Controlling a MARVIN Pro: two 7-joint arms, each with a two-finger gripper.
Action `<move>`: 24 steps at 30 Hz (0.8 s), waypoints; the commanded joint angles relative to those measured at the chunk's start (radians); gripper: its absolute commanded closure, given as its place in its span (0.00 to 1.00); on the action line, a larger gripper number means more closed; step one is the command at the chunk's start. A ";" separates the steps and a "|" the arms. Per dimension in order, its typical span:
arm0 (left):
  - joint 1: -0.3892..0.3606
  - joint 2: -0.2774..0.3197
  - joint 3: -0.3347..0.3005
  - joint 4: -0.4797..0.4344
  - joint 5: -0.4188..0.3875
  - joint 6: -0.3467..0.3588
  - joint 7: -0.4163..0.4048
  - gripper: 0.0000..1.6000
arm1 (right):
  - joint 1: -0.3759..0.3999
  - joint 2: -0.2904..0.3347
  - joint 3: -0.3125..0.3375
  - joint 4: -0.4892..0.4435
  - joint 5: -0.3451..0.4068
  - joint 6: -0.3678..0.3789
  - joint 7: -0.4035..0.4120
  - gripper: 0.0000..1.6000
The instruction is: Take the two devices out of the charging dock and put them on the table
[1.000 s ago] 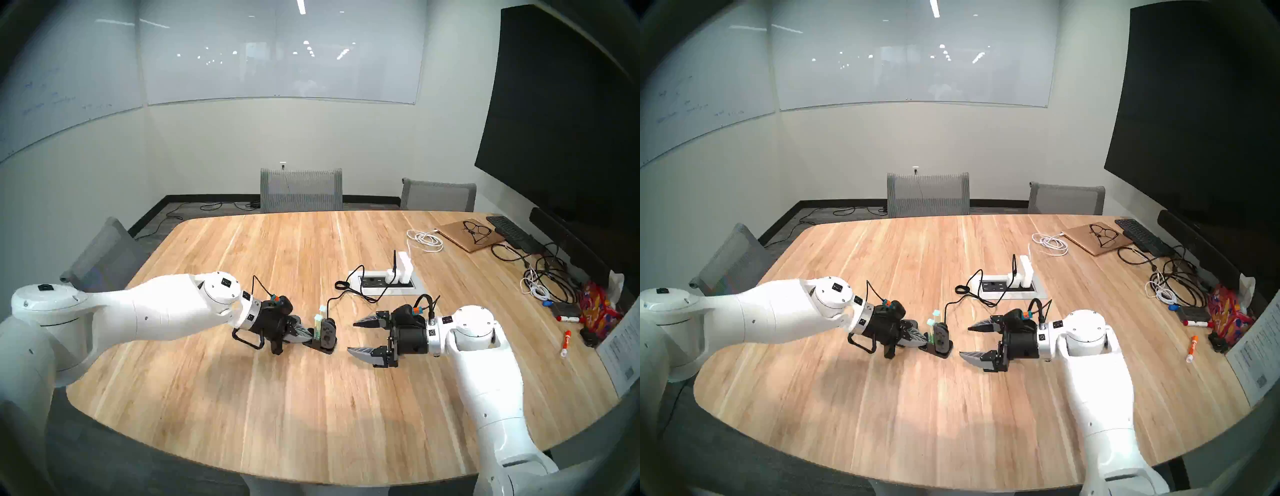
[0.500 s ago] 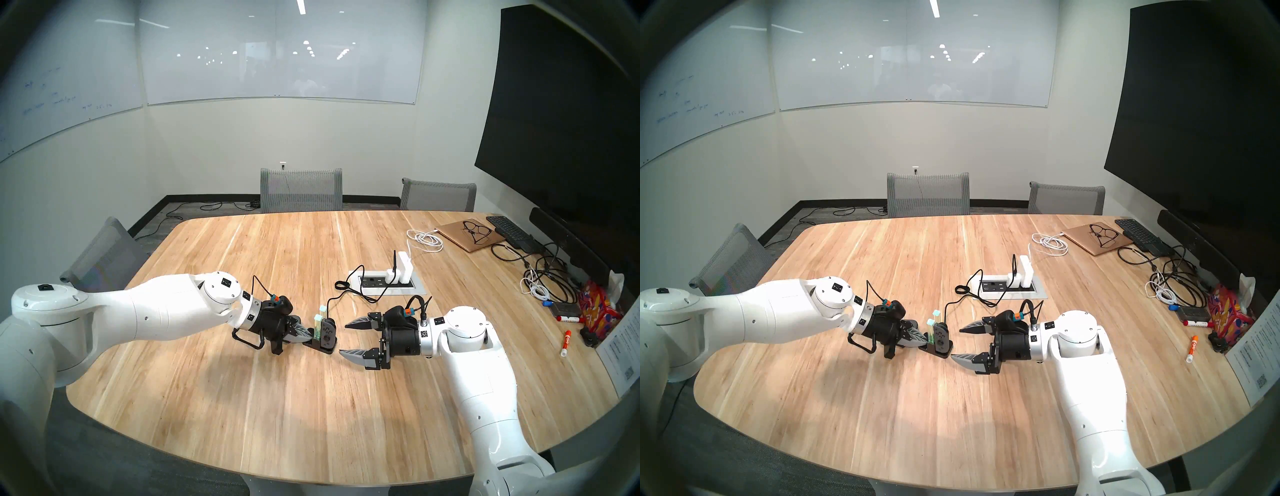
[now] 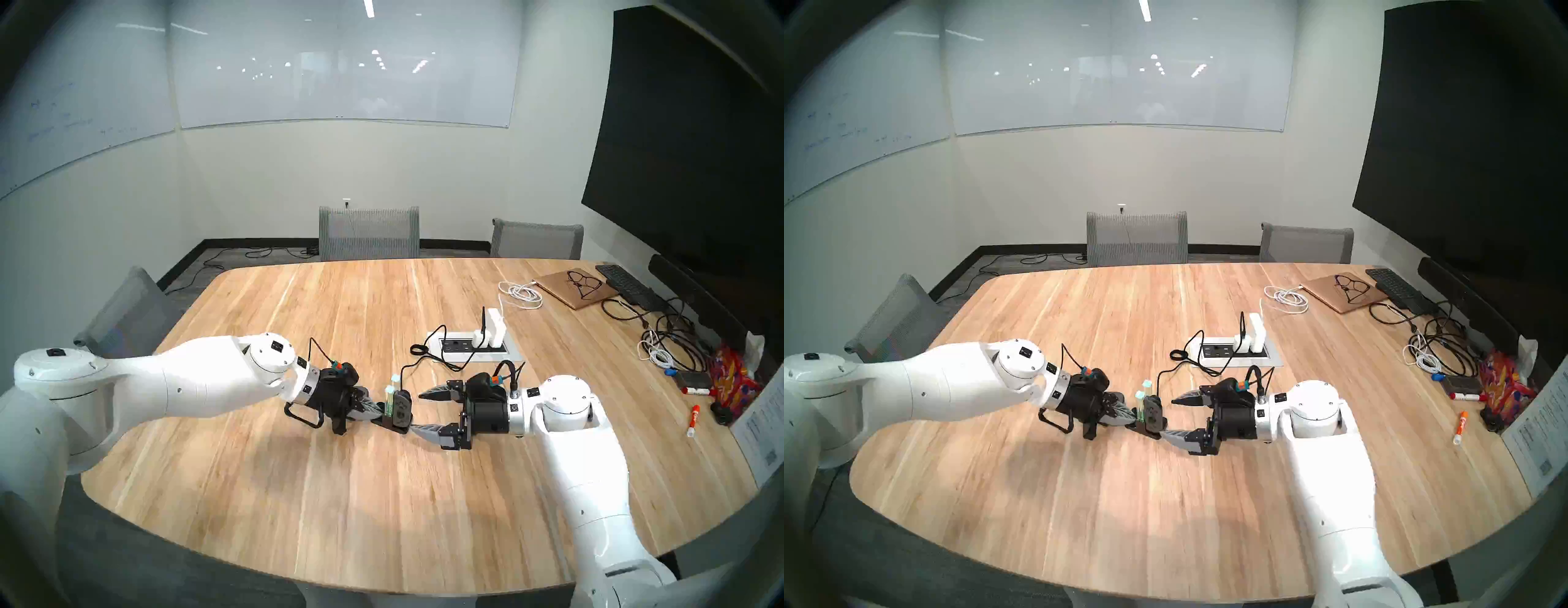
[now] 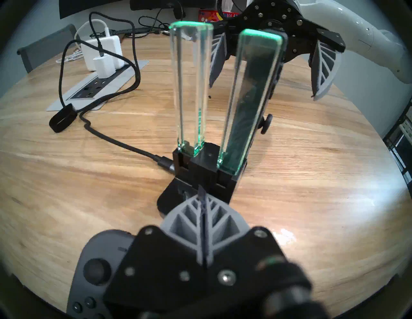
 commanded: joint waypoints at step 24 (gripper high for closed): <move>0.005 0.000 0.005 -0.002 0.001 0.005 -0.001 1.00 | 0.013 -0.042 0.000 0.006 0.013 -0.017 -0.016 0.20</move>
